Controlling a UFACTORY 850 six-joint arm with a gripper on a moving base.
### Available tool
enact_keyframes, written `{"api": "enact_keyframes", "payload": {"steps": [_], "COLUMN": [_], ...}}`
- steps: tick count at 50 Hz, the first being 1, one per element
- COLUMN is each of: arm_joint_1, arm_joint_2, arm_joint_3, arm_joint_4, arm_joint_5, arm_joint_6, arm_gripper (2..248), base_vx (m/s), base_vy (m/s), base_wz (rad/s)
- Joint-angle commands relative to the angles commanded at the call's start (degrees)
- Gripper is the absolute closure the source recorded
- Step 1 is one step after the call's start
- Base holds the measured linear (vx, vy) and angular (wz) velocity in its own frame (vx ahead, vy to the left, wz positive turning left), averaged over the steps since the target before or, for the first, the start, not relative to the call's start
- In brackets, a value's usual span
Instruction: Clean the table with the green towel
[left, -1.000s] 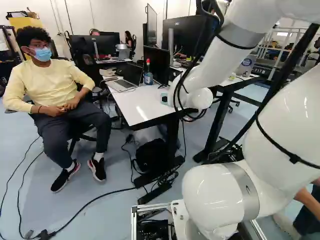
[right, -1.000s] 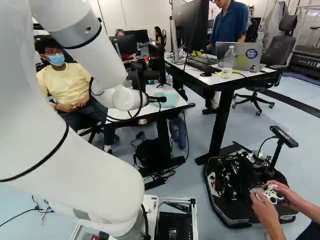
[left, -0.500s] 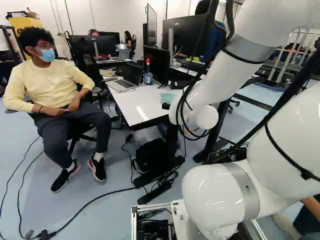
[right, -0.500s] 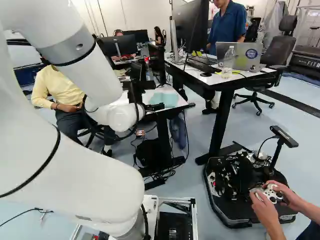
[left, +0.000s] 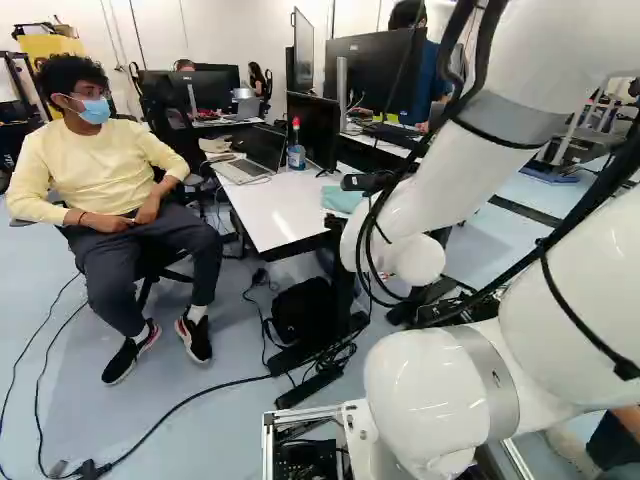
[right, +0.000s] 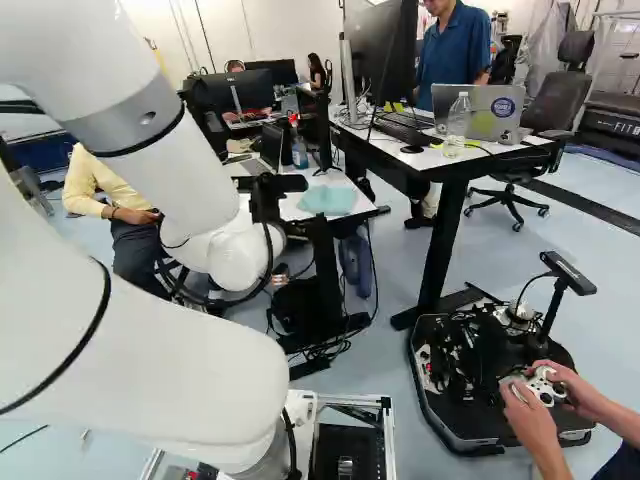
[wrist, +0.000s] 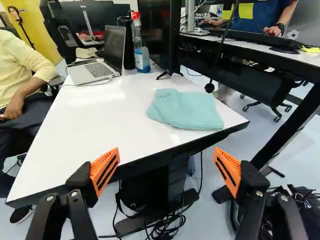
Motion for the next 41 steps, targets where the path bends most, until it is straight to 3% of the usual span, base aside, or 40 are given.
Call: {"api": "enact_keyframes", "payload": {"steps": [41], "arm_joint_1": [0.1], "arm_joint_2": [0.6], "arm_joint_3": [1.4], "arm_joint_4": [-0.1], "arm_joint_5": [1.5], "arm_joint_6": [0.0], "arm_gripper": [3], "base_vx": [0.0], "base_vy": [0.0], "base_wz": [0.0]}}
